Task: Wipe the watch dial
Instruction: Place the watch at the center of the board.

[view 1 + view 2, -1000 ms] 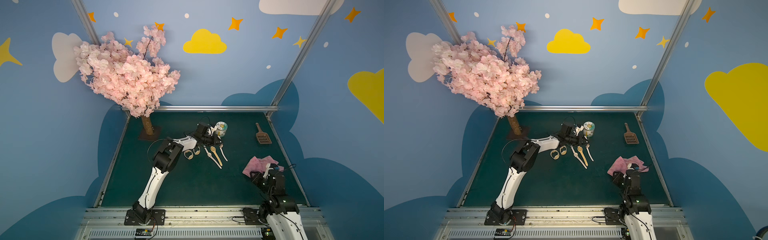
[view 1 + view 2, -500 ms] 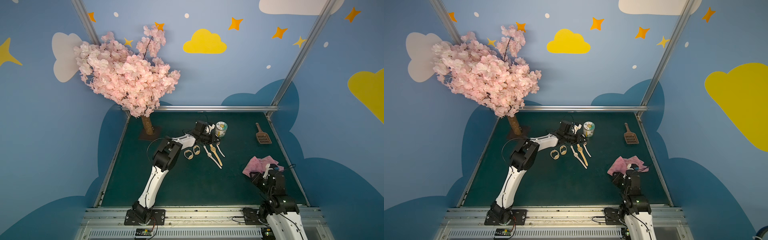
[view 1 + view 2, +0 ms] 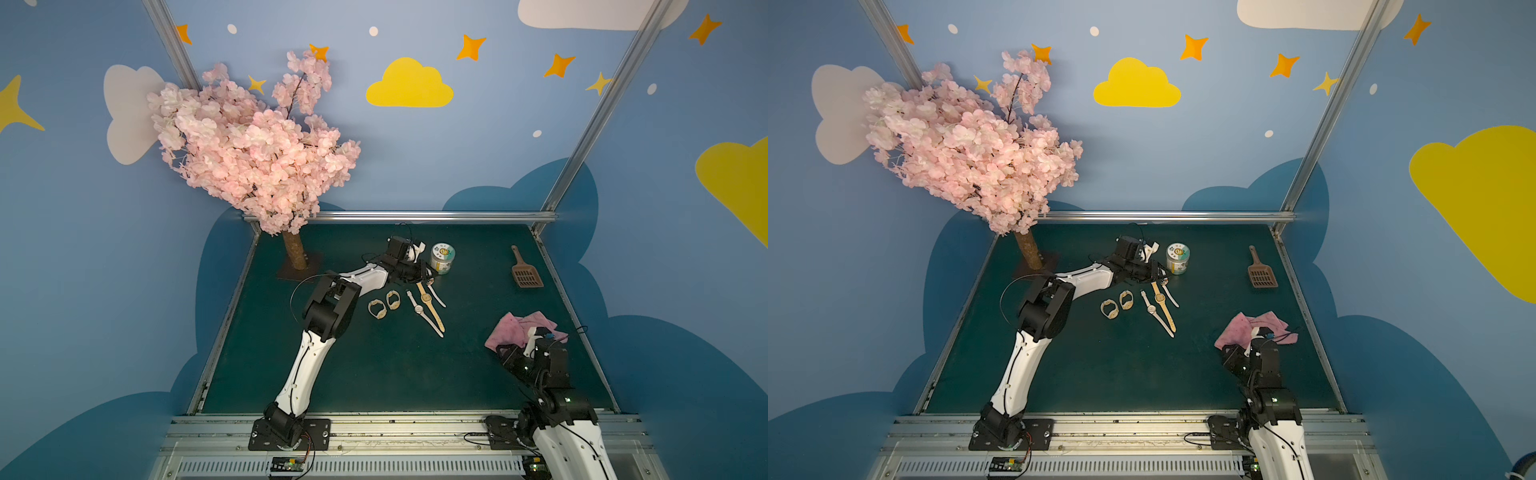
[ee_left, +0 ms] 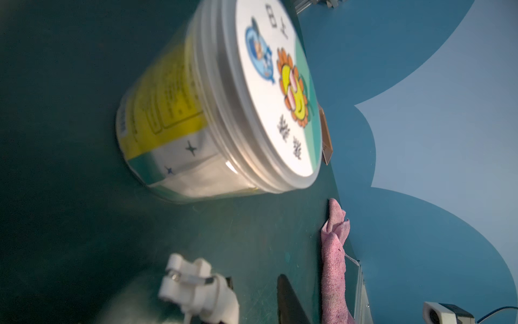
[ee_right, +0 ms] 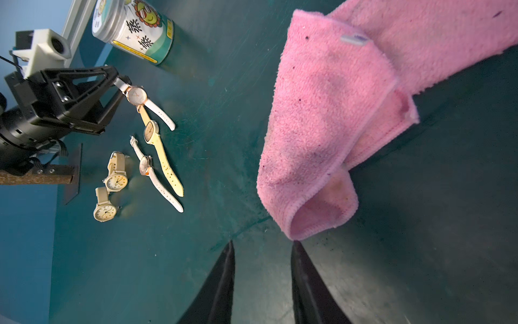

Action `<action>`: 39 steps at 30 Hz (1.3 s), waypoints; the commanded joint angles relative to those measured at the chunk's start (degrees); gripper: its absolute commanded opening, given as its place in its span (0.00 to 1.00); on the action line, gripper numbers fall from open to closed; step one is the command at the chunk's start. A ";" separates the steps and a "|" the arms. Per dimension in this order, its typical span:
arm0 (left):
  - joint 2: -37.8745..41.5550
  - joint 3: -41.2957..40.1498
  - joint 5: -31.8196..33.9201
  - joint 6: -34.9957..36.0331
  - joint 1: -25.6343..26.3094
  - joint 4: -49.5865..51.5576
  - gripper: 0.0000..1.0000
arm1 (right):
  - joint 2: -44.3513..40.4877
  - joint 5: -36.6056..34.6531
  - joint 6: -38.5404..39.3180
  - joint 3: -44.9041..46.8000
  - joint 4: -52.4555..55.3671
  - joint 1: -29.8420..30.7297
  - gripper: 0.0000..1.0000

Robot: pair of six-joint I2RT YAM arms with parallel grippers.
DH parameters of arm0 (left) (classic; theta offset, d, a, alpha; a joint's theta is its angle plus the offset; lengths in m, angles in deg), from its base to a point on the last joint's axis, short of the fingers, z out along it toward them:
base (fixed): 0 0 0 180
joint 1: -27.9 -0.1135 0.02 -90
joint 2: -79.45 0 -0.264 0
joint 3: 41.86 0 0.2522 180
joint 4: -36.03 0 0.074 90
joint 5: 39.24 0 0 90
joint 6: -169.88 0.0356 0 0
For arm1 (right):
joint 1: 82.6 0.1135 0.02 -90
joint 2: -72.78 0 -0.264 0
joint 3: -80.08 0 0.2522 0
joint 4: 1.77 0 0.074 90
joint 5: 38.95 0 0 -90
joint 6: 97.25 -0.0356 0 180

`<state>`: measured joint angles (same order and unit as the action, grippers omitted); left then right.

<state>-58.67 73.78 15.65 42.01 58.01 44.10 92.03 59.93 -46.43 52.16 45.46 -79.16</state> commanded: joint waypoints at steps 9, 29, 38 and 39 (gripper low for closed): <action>-0.30 1.03 3.02 3.31 -1.50 4.02 0.42 | 8.15 5.73 6.14 -6.82 -2.87 0.22 0.36; -1.50 7.48 4.61 7.28 -3.99 12.45 0.50 | 25.54 6.95 12.87 -17.37 -7.67 8.02 0.36; 4.54 0.62 4.50 7.64 -6.25 9.39 0.51 | 43.65 9.10 9.65 -22.20 -21.46 11.84 0.36; 5.44 0.05 4.53 8.01 -6.37 9.38 0.51 | 45.67 9.26 8.39 -22.32 -23.26 11.94 0.36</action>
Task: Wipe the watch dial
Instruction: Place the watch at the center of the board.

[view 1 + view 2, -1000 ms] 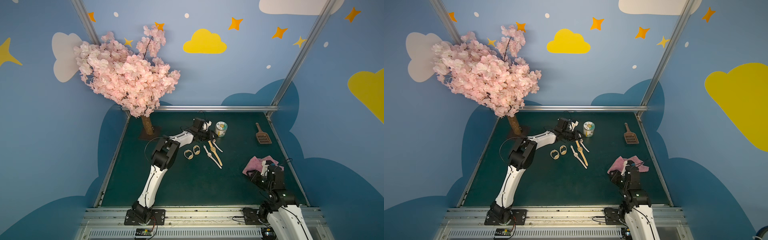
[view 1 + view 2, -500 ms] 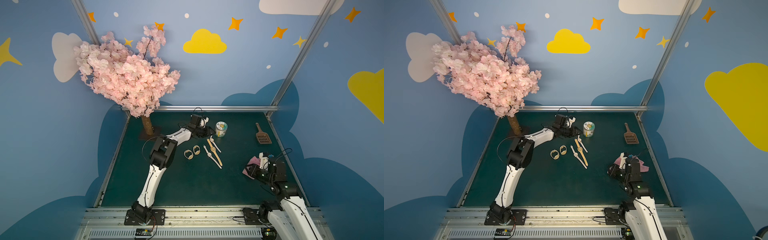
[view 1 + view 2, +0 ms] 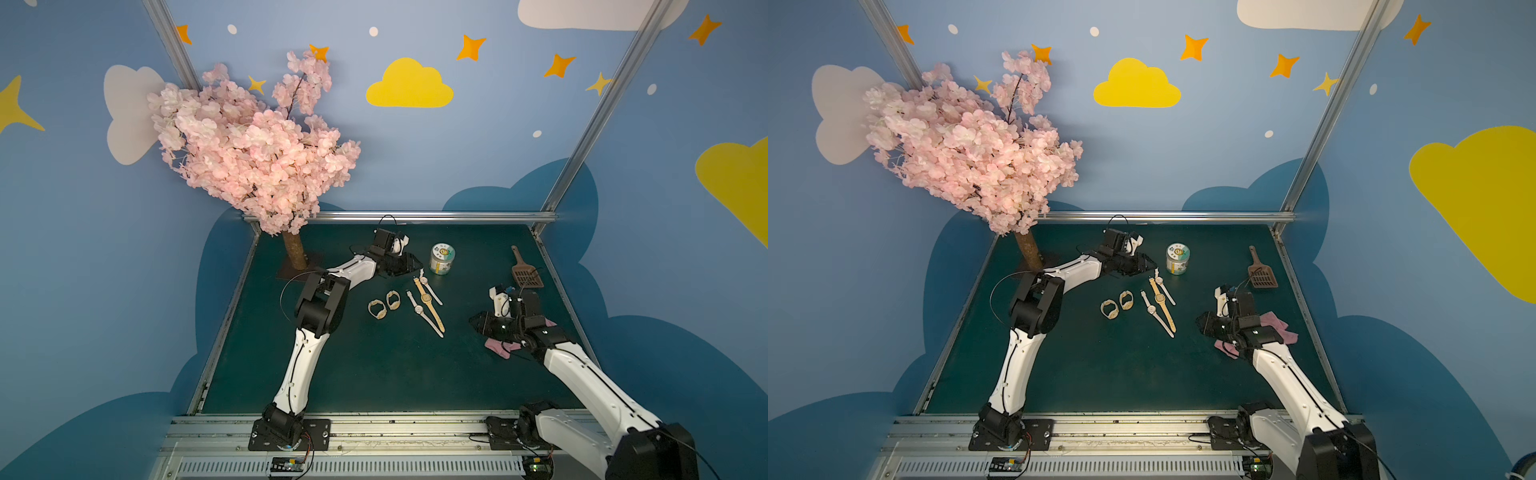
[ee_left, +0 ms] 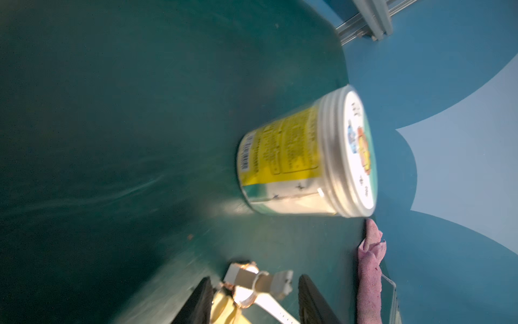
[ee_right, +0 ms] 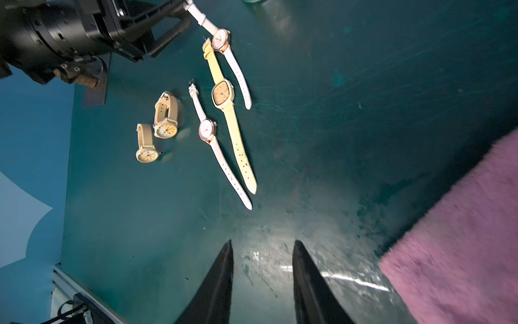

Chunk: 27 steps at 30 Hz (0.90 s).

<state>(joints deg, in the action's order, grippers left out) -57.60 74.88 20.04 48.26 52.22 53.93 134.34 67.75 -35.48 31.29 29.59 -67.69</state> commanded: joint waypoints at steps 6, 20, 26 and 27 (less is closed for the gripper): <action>13.52 -11.37 -0.23 3.16 -1.37 -4.01 0.51 | 16.10 4.17 -10.26 -2.47 -21.40 0.93 0.36; 35.26 -38.12 0.52 3.30 -1.80 -12.41 0.52 | 35.87 8.70 -18.60 -6.24 -38.04 1.08 0.34; 40.13 -44.16 1.85 2.57 -1.74 -13.99 0.53 | 41.16 11.56 -22.07 -6.11 -44.32 1.34 0.30; 40.58 -44.80 2.04 2.44 -1.75 -14.05 0.53 | 41.63 11.59 -22.21 -6.01 -44.93 1.43 0.30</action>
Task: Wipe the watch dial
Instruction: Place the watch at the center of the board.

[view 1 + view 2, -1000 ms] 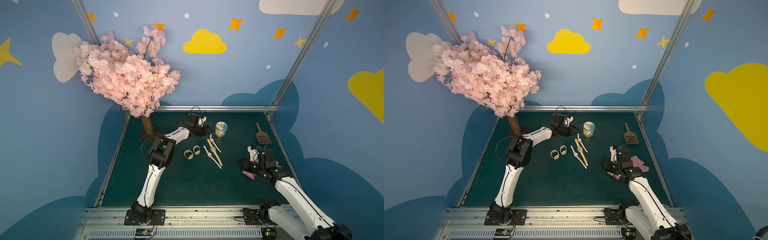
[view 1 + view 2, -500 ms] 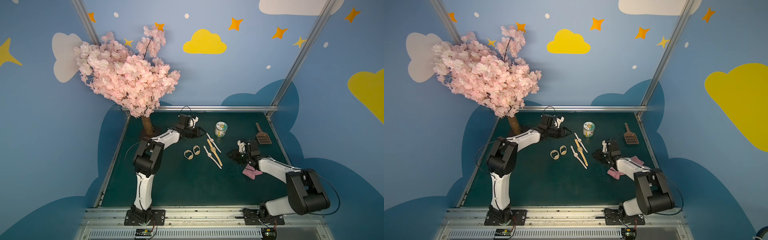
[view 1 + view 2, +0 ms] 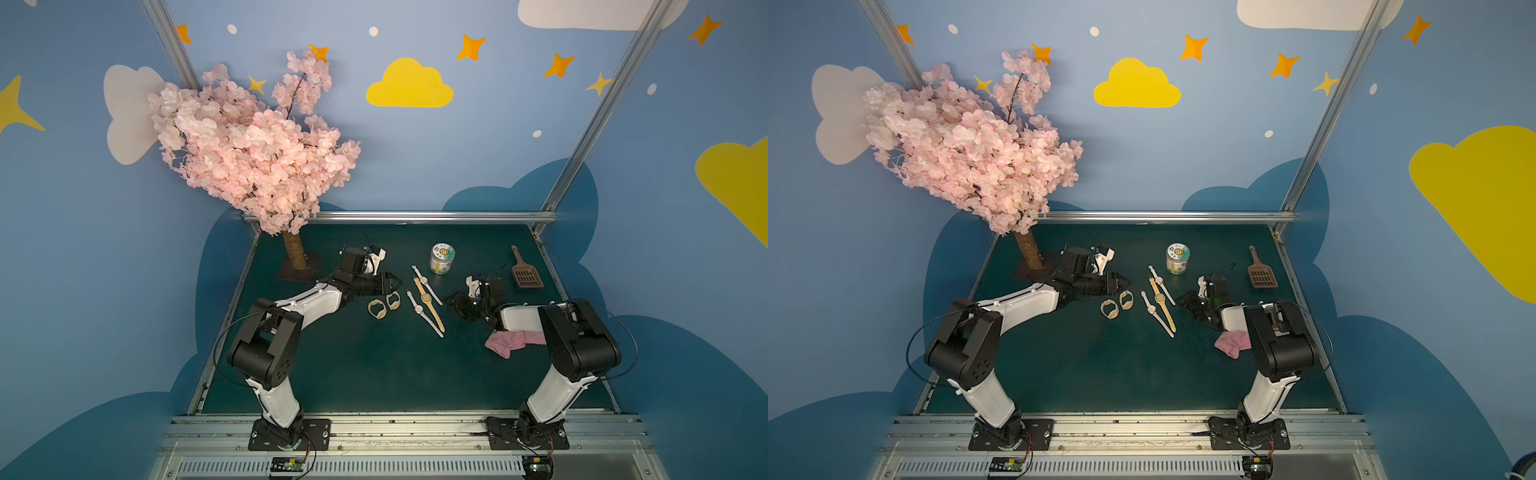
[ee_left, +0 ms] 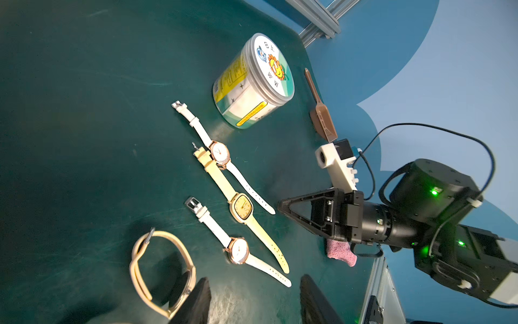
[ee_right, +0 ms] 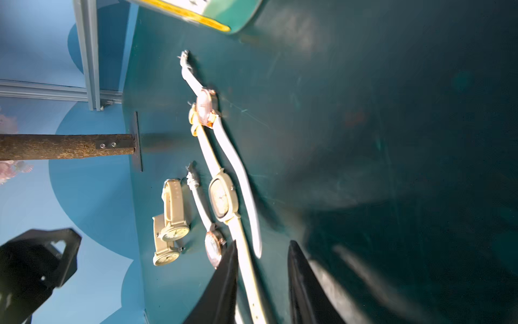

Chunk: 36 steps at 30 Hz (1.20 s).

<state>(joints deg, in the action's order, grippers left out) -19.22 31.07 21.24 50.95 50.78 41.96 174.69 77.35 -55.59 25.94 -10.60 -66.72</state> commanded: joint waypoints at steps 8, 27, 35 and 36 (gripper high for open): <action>4.32 -5.53 1.20 -2.47 -0.31 -4.72 0.53 | 5.11 2.51 -3.99 -1.14 -7.97 1.43 0.26; 7.35 -8.39 2.57 -2.93 -0.26 -4.90 0.53 | -4.18 -3.83 -3.36 6.98 -3.97 -0.47 0.00; 7.70 -9.25 2.58 -3.39 -0.19 -5.25 0.53 | -9.44 -1.39 -3.08 12.99 -2.93 -0.87 0.00; 7.77 -9.39 2.62 -3.41 -0.15 -5.35 0.53 | -10.13 -1.05 -2.99 13.80 -2.72 -0.97 0.00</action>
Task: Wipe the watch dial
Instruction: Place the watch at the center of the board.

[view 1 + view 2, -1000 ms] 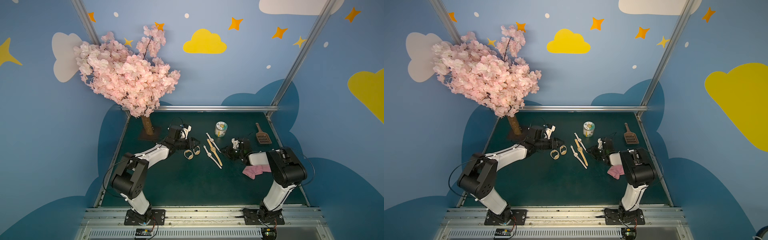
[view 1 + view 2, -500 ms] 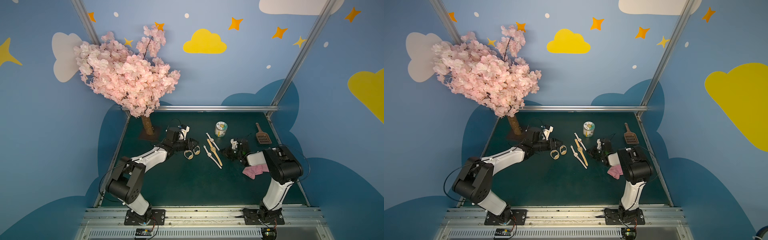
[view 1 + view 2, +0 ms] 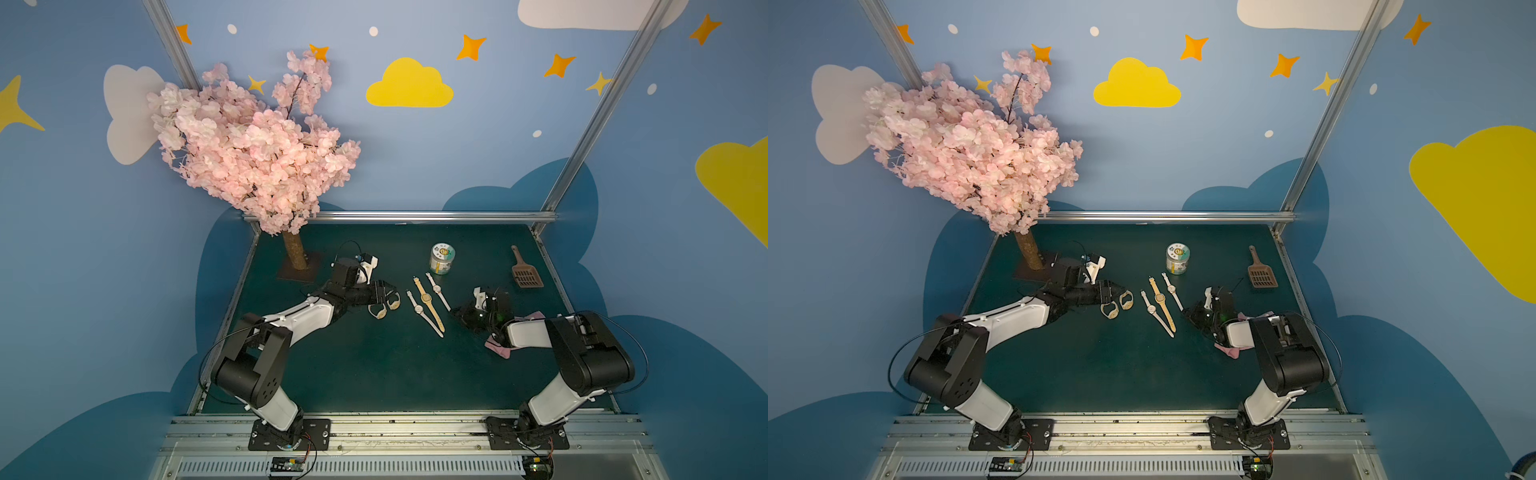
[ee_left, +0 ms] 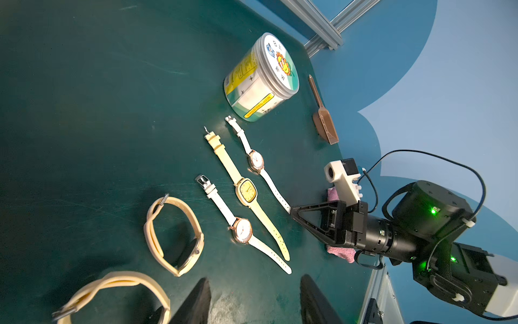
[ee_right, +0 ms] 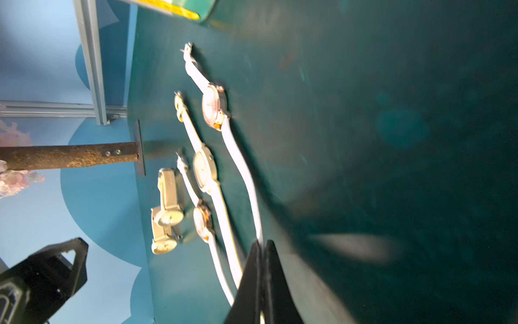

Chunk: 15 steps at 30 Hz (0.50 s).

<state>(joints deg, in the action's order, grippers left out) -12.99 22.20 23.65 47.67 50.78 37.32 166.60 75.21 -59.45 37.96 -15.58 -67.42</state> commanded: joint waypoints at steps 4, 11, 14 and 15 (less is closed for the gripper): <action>1.83 -0.56 0.31 -0.14 -0.15 -0.71 0.53 | -3.81 2.88 2.22 3.11 4.75 -0.88 0.00; 1.82 -0.79 0.35 0.32 -0.20 -0.88 0.53 | -5.23 5.08 6.14 0.81 11.70 -3.29 0.00; 2.25 -1.16 0.63 0.44 -0.15 -1.12 0.53 | -6.75 4.24 6.95 -0.38 14.04 -4.14 0.03; 2.36 -1.23 0.67 0.55 -0.18 -1.15 0.53 | -7.02 4.57 7.53 -1.08 15.13 -4.36 0.10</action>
<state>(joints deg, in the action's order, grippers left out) -12.64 21.61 23.87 47.47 50.78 37.04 161.25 79.43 -54.34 39.12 -4.63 -71.16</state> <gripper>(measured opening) 0.527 0.079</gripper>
